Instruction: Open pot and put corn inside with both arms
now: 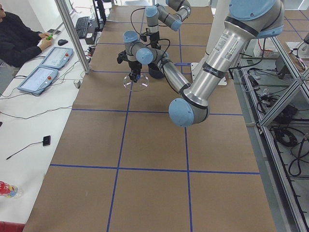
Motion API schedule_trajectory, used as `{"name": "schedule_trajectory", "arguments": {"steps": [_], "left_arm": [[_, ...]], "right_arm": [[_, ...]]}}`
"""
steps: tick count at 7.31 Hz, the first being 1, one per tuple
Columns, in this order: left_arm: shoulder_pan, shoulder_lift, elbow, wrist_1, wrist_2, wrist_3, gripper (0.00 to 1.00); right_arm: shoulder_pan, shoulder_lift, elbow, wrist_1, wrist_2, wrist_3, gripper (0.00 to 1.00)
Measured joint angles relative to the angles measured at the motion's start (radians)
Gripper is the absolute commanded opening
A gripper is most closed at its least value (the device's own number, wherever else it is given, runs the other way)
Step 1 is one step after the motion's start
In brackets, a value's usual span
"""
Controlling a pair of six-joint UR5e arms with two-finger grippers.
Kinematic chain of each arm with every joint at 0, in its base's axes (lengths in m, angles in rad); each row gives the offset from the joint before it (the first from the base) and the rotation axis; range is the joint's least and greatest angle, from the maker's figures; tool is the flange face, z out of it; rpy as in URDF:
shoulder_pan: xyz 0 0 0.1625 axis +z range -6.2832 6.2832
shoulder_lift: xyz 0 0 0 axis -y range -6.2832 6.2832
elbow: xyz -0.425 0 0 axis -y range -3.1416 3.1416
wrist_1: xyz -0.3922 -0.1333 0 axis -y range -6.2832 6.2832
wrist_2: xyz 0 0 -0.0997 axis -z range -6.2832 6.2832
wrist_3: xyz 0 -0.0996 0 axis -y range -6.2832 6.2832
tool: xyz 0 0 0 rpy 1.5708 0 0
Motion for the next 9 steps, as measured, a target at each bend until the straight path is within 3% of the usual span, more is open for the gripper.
{"name": "schedule_trajectory", "arguments": {"steps": [1,6,9], "left_arm": [[-0.018,0.024,0.001,-0.002,-0.001,0.035,0.58],[-0.085,0.219,0.008,-0.081,-0.035,0.23,0.61],[-0.085,0.255,0.083,-0.133,-0.051,0.26,0.61]], "right_arm": [[-0.011,0.0,-0.001,0.0,-0.001,-0.001,1.0],[-0.022,0.0,0.02,0.0,-0.007,-0.002,1.0],[0.014,0.0,0.053,0.001,-0.005,0.002,1.0]]}}
